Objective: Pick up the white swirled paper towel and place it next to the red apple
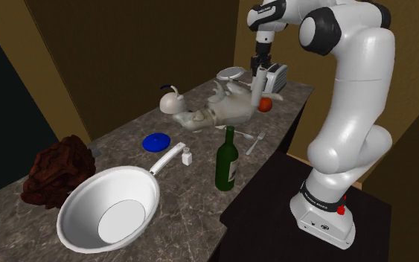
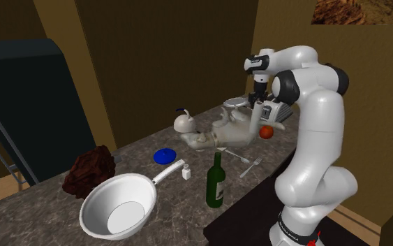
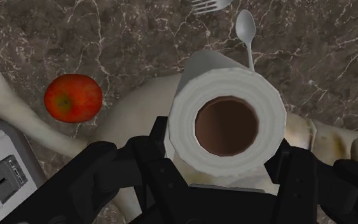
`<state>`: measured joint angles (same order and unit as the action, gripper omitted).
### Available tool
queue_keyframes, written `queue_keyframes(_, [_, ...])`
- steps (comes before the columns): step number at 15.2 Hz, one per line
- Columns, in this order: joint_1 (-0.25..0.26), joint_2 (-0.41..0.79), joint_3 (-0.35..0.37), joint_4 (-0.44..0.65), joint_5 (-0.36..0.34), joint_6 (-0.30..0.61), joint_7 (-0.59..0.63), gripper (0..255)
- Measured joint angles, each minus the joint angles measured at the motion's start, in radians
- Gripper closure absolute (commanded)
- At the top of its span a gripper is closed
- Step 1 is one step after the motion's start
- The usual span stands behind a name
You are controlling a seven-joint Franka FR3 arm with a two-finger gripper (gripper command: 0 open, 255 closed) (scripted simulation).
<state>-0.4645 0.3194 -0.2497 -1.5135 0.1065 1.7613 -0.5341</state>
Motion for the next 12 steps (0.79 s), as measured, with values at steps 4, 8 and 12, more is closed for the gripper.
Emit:
queue_keyframes(4, [-0.065,0.06,-0.024,0.079,0.017,-0.025,-0.084,255])
queue_keyframes(8, [-0.139,0.159,-0.04,0.233,0.043,-0.086,-0.16,255])
queue_keyframes(12, [-0.218,0.253,-0.05,0.386,0.066,-0.148,-0.227,255])
